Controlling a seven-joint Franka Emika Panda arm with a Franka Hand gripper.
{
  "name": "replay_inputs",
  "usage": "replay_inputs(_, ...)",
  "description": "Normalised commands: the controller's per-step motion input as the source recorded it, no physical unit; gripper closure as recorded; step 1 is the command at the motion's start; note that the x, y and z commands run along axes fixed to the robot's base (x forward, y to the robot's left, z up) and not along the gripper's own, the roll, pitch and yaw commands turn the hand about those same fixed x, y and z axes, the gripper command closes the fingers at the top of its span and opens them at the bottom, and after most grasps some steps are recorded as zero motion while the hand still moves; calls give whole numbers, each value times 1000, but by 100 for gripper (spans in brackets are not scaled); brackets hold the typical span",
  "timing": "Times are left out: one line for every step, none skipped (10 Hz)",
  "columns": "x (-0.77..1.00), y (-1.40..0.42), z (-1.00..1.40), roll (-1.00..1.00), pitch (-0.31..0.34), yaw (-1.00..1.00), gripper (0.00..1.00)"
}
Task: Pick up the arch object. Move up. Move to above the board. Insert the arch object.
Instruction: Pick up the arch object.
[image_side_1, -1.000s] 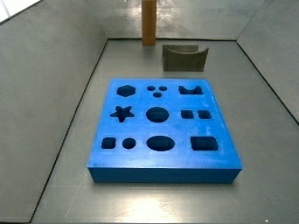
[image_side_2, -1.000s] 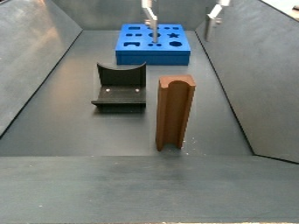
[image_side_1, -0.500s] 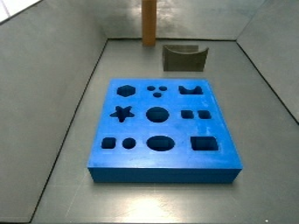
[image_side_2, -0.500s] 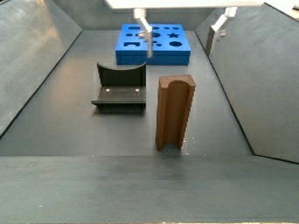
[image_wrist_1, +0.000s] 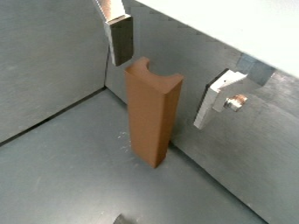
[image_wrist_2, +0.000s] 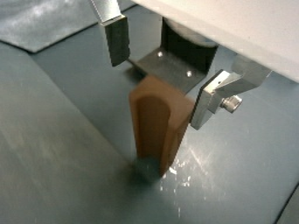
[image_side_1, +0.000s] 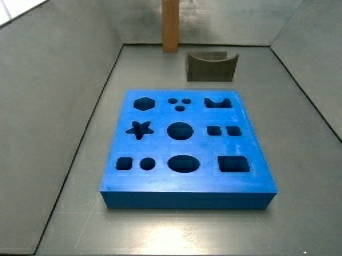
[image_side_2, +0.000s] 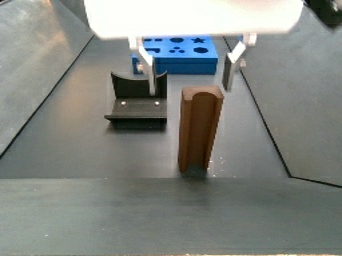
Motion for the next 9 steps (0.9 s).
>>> replay_inputs(-57,209,-571,111,-93,0,0)
replay_inputs(-29,171,-537,70,-126,0,0)
replay_inputs(0,43,0,-1,-20,0,0)
replay_inputs(0,0,0,0,0,0,100)
replay_inputs(0,0,0,0,0,0,100)
replay_inputs(0,0,0,0,0,0,100)
replay_inputs(0,0,0,0,0,0,100)
replay_inputs(0,0,0,0,0,0,100)
replay_inputs(0,0,0,0,0,0,100)
